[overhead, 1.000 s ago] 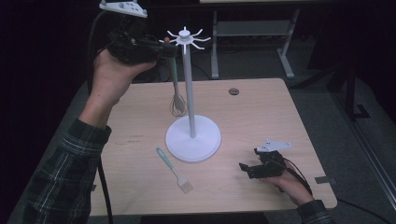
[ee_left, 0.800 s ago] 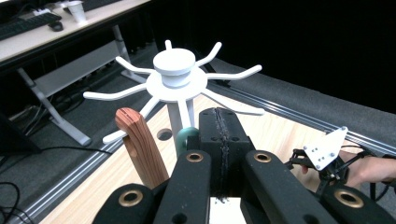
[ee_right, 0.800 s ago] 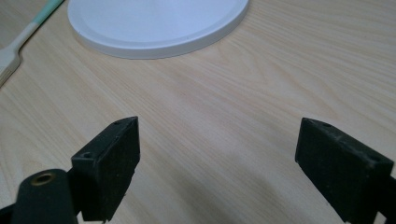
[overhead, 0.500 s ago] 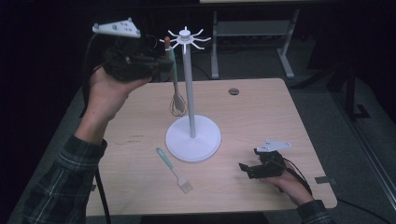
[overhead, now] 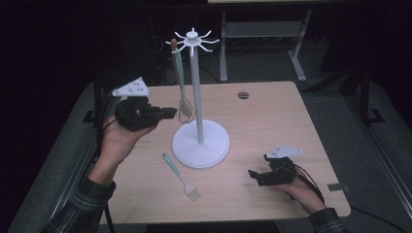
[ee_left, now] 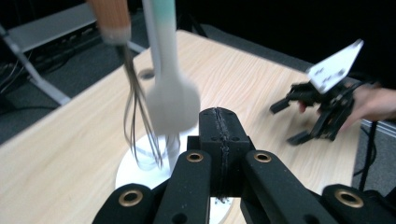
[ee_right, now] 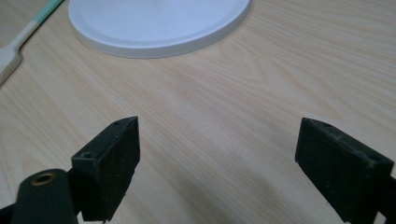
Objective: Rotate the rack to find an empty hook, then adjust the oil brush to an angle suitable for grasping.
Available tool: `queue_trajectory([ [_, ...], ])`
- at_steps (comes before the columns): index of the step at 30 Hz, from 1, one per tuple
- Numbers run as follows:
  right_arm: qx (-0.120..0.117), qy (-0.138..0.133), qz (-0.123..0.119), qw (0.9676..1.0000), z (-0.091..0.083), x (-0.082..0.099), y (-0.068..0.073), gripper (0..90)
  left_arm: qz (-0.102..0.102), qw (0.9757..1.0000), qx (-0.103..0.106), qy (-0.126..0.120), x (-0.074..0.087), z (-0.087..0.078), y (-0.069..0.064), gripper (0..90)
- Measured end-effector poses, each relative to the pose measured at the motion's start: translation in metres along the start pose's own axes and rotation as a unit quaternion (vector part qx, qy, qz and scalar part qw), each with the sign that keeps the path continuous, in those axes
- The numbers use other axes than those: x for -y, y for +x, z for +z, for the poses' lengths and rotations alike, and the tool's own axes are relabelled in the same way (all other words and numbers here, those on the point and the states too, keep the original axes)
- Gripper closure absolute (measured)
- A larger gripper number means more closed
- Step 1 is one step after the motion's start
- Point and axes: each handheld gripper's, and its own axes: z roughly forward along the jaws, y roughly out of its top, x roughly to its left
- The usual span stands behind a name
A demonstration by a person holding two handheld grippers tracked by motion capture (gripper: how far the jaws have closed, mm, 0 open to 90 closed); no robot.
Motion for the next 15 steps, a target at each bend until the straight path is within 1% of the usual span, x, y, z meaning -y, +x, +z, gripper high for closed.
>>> queue_trajectory([
  [2,0.0,0.0,0.0,1.0,0.0,0.0,0.0,14.1,-0.01,0.9999,-0.001,0.003,0.018,0.005,0.001,89.9],
  [4,0.0,0.0,0.001,1.0,0.0,0.0,0.0,14.1,-0.022,0.9998,0.002,0.002,0.031,0.01,0.002,89.9],
  [8,-0.001,0.001,0.002,1.0,0.001,0.0,0.001,14.1,-0.034,0.9994,0.004,0.008,0.058,0.022,0.001,89.9],
  [11,-0.002,0.001,0.0,1.0,0.001,0.0,0.001,14.1,-0.033,0.9994,0.0,0.011,0.077,0.032,-0.001,89.9],
  [13,-0.003,0.001,0.001,1.0,0.002,0.0,0.001,14.3,-0.036,0.9992,0.006,0.014,0.089,0.04,-0.003,89.9],
  [15,-0.007,0.003,-0.005,1.0,0.002,0.0,0.001,14.3,-0.036,0.9991,0.008,0.023,0.1,0.046,-0.004,89.9],
])
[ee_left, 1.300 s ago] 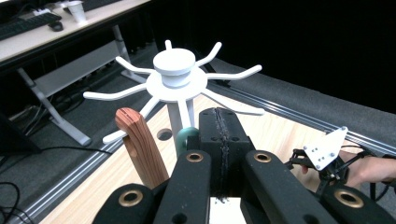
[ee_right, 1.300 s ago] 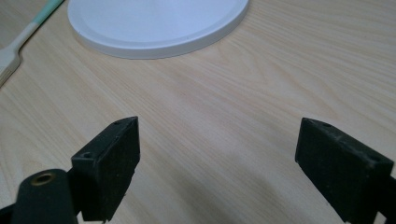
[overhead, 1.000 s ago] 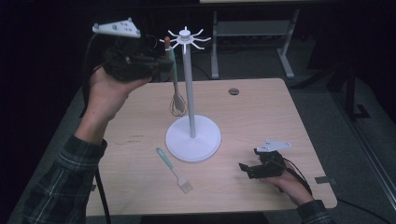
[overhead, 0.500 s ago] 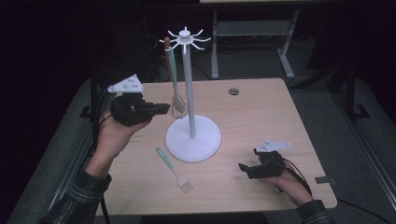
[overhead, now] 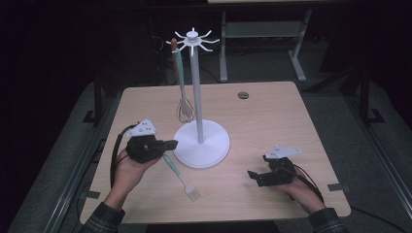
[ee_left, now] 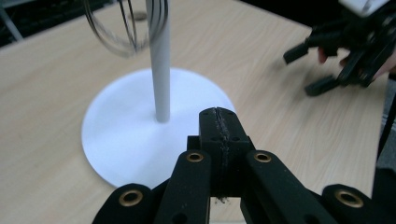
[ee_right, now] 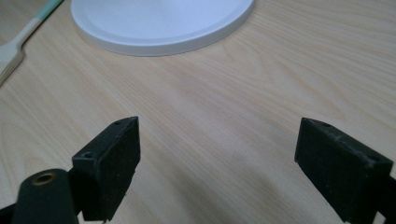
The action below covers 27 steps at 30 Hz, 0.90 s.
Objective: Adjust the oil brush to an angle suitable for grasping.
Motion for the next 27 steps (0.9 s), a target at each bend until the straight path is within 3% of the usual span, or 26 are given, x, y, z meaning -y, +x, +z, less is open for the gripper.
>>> queue_trajectory([
  [7,-0.002,0.003,-0.005,1.0,0.001,0.0,0.001,14.3,-0.013,0.9995,0.018,0.021,0.033,0.029,-0.007,89.9],
  [11,-0.002,0.001,-0.001,1.0,0.001,0.0,0.002,14.3,-0.01,0.9984,0.028,0.048,0.046,0.045,-0.011,89.9],
  [19,-0.004,0.0,0.001,1.0,0.001,0.0,0.001,14.2,-0.016,0.9954,0.04,0.086,0.064,0.071,-0.017,90.0],
  [27,-0.004,-0.003,0.001,1.0,0.0,0.0,0.0,14.2,-0.013,0.9911,0.058,0.119,0.072,0.08,-0.027,90.0],
])
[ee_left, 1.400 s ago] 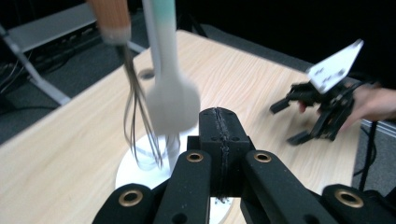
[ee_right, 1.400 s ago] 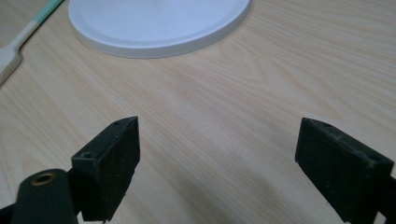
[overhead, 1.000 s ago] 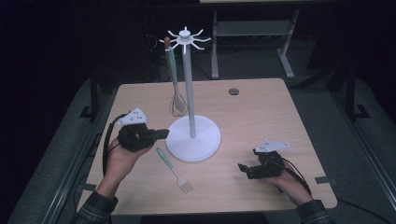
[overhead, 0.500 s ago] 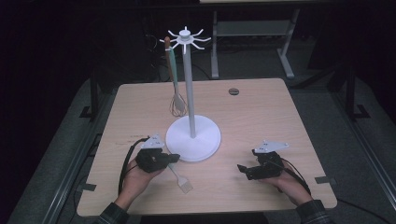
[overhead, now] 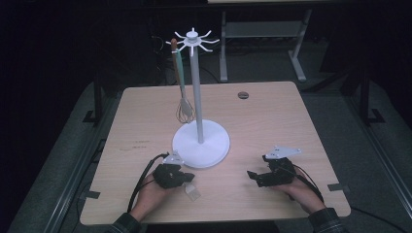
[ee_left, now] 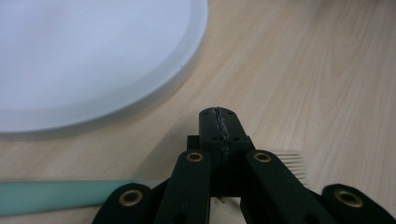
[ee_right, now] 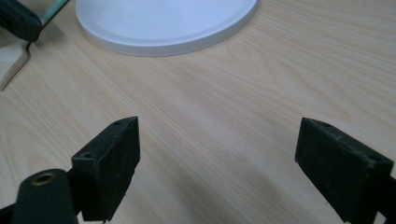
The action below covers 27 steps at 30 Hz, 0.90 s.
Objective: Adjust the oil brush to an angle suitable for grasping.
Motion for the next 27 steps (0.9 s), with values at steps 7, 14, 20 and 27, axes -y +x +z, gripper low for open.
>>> queue_trajectory([
  [7,0.001,-0.001,0.006,1.0,0.0,0.0,-0.001,14.1,-0.012,0.9999,0.004,0.01,0.003,-0.001,-0.002,90.0],
  [14,0.0,-0.004,0.008,1.0,0.0,0.0,-0.001,14.1,-0.021,0.9994,-0.002,0.029,0.011,-0.013,0.001,90.0],
  [20,0.001,-0.004,0.01,0.9999,0.0,0.0,-0.001,14.1,-0.022,0.9988,-0.015,0.041,0.022,-0.026,0.0,90.0],
  [27,0.002,-0.006,0.01,0.9999,0.0,-0.001,-0.001,14.1,-0.037,0.9976,-0.034,0.046,0.036,-0.043,0.004,90.0],
])
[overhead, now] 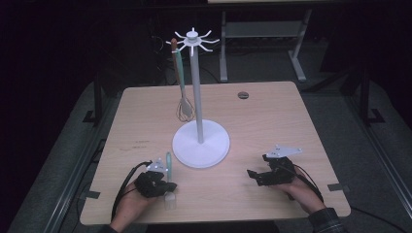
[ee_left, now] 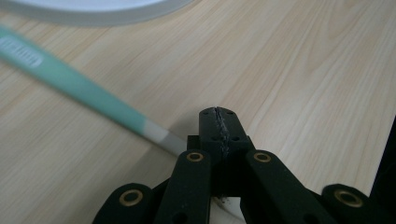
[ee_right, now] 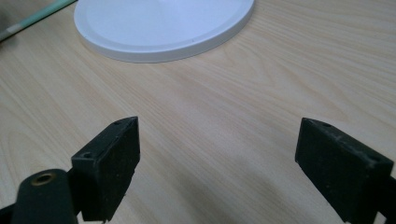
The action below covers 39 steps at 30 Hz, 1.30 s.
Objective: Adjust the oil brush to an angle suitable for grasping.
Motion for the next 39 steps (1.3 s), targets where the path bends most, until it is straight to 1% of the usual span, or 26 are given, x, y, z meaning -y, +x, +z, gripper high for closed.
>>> queue_trajectory([
  [2,0.001,0.0,0.0,1.0,0.0,0.0,0.0,14.1,-0.003,0.9999,-0.01,0.003,0.005,-0.005,0.004,90.0],
  [5,0.001,0.0,0.002,1.0,0.0,0.0,-0.001,14.1,-0.015,0.9995,-0.029,0.006,0.012,-0.014,0.01,90.0],
  [9,0.0,-0.001,0.004,1.0,0.0,-0.001,-0.001,14.1,-0.023,0.9981,-0.056,0.007,0.021,-0.023,0.019,90.0],
  [11,0.0,-0.001,0.004,1.0,0.0,-0.001,-0.001,14.1,-0.027,0.9975,-0.065,0.012,0.024,-0.028,0.024,90.0],
  [14,0.0,0.0,0.001,1.0,0.001,0.0,0.0,14.1,-0.036,0.9965,-0.075,0.009,0.029,-0.033,0.031,90.0],
  [19,0.0,0.001,0.001,1.0,0.001,0.0,0.0,14.1,-0.053,0.9942,-0.094,0.003,0.036,-0.04,0.043,90.0],
  [20,0.0,0.001,0.0,1.0,0.001,0.0,0.0,14.1,-0.055,0.9932,-0.102,0.002,0.036,-0.041,0.045,90.0],
  [22,0.0,0.001,-0.002,1.0,0.001,0.0,0.001,14.1,-0.054,0.9915,-0.118,0.004,0.038,-0.043,0.051,90.0],
  [23,0.0,0.001,-0.002,1.0,0.001,0.0,0.001,14.1,-0.054,0.9915,-0.118,0.004,0.038,-0.043,0.051,90.0],
  [24,0.0,0.0,-0.003,1.0,0.001,0.0,0.001,14.1,-0.062,0.9913,-0.116,0.0,0.04,-0.045,0.055,90.0],
  [25,-0.001,0.0,-0.003,1.0,0.001,0.0,0.0,14.1,-0.064,0.9911,-0.117,-0.003,0.04,-0.045,0.056,90.0],
  [27,-0.001,0.001,-0.002,1.0,0.001,0.0,0.0,14.1,-0.06,0.9918,-0.113,-0.006,0.04,-0.046,0.056,90.0],
  [29,-0.002,0.001,-0.001,1.0,0.001,0.0,0.001,14.1,-0.056,0.9926,-0.107,-0.018,0.04,-0.049,0.056,90.0],
  [30,-0.002,0.002,-0.001,1.0,0.001,0.0,0.0,14.1,-0.055,0.9925,-0.105,-0.029,0.04,-0.051,0.056,89.9],
  [32,-0.002,0.002,-0.003,1.0,0.001,0.0,0.001,14.1,-0.055,0.9923,-0.104,-0.039,0.04,-0.055,0.059,89.9],
  [33,-0.002,0.003,-0.004,1.0,0.001,0.0,0.001,14.1,-0.049,0.9931,-0.098,-0.043,0.04,-0.057,0.061,89.8],
  [34,-0.003,0.005,-0.005,1.0,0.001,0.0,0.001,14.1,-0.049,0.993,-0.095,-0.05,0.04,-0.058,0.063,88.6],
  [35,-0.003,0.008,-0.005,1.0,0.001,0.0,0.001,14.1,-0.049,0.9928,-0.095,-0.055,0.04,-0.058,0.064,84.2],
  [36,-0.001,0.01,-0.006,0.9999,0.001,0.0,0.001,14.1,-0.044,0.9935,-0.09,-0.054,0.039,-0.059,0.066,82.9],
  [37,-0.003,0.013,-0.006,0.9999,0.001,0.0,0.001,14.0,-0.04,0.9933,-0.091,-0.058,0.039,-0.058,0.067,81.9],
  [38,-0.006,0.017,-0.011,0.9998,0.001,0.0,0.001,13.6,-0.035,0.9935,-0.091,-0.058,0.038,-0.058,0.069,79.6],
  [39,-0.005,0.018,-0.012,0.9998,0.0,0.0,0.001,13.6,-0.034,0.9939,-0.085,-0.06,0.038,-0.058,0.07,78.7],
])
